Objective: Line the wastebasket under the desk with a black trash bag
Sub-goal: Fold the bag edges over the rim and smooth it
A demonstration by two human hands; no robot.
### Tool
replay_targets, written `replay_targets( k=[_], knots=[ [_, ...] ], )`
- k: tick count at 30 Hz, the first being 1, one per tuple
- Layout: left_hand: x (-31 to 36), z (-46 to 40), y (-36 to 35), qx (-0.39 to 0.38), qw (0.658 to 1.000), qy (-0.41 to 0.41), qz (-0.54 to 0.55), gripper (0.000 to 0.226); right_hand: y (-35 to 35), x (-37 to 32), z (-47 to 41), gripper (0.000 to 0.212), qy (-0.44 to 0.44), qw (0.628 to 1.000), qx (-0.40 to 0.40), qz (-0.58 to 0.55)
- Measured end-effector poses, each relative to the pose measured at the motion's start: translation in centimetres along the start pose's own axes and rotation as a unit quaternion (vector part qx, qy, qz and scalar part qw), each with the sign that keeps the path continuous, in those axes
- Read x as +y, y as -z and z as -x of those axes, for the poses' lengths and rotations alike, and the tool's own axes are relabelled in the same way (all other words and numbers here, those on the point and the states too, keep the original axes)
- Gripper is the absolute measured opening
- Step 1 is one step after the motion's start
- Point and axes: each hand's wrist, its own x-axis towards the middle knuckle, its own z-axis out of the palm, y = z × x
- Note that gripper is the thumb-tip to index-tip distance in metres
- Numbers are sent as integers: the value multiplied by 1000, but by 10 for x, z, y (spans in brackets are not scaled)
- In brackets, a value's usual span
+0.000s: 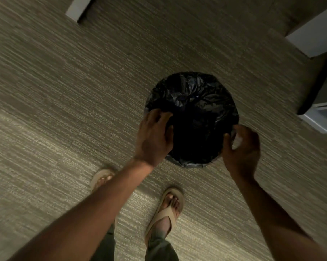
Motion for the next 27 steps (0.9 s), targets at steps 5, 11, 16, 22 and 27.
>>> replay_targets(
  k=[5, 11, 16, 22, 27],
  knots=[
    [-22, 27, -5, 33, 917, 352, 186, 47, -14, 9, 11, 21, -397, 862, -122, -291],
    [-38, 18, -1, -8, 911, 350, 219, 18, -22, 2, 19, 23, -352, 880, -106, -302],
    [-62, 4, 29, 13, 927, 321, 196, 7, -30, -32, 8, 19, -323, 880, -111, -331],
    [-130, -25, 82, 30, 896, 371, 242, 25, -72, -120, -22, 12, -246, 909, -133, -308],
    [-198, -54, 126, 90, 889, 381, 236, 39, -129, -203, -50, 34, -210, 928, -166, -258]
  ],
)
